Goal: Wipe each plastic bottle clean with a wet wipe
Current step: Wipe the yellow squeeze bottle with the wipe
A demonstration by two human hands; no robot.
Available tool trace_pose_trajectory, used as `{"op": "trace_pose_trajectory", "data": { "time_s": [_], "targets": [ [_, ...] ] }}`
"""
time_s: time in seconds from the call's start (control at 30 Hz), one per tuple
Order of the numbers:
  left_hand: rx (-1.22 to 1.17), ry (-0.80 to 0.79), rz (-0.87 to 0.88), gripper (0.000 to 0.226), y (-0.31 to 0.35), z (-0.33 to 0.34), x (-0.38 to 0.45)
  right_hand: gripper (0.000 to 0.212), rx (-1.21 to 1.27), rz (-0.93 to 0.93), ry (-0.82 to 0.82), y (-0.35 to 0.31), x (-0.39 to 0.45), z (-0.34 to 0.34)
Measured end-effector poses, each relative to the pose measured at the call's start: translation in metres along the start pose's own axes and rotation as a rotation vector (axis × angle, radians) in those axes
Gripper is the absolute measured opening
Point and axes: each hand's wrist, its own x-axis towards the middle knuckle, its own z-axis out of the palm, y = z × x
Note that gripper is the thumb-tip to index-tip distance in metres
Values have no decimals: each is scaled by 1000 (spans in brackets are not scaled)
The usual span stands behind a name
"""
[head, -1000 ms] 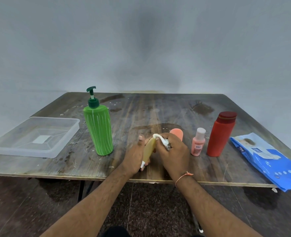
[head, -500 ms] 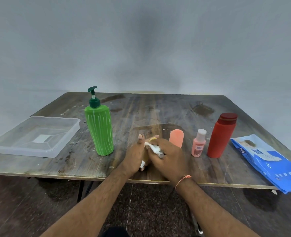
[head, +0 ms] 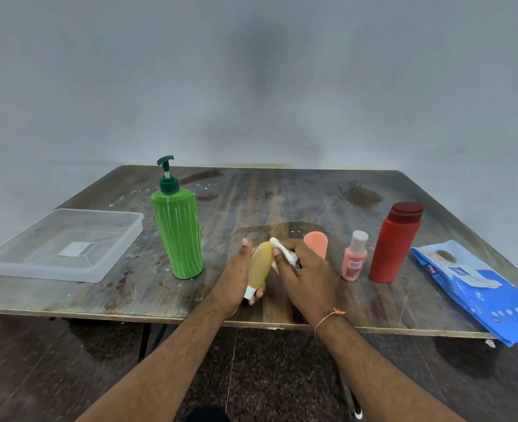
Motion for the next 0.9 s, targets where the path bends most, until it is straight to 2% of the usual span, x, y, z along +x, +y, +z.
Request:
{"op": "trace_pose_trajectory", "data": {
  "time_s": [0.13,0.23,0.37,0.47,0.53,0.63,0.7,0.83,0.9],
  "targets": [
    [-190,-15,-26,75,7,-4,-1,22,63,-168,-140,-3,-8,4],
    [-229,-2,-40,79,9,-6,0,21,68,-260,-143,-1,-10,6],
    [-204,-15,-51,76,9,-5,0,19,23,-233,-60,0,-8,5],
    [-135,6,-69,67,6,-3,0,20,21,-89,49,3,-3,4],
    [-73,-3,-78,58,7,-2,-2,23,15,-45,57,4,0,4],
    [-64,-16,-86,58,6,-1,-2,23,24,-64,32,1,0,2],
    [-95,-35,-78,61,6,0,-2,22,55,-125,-4,-1,-3,1],
    [-125,-113,-50,69,7,-1,-2,22,22,-359,-168,-2,-11,7],
    [-127,-120,-43,70,8,-1,-2,21,16,-396,-174,0,-11,9]
  ]
}}
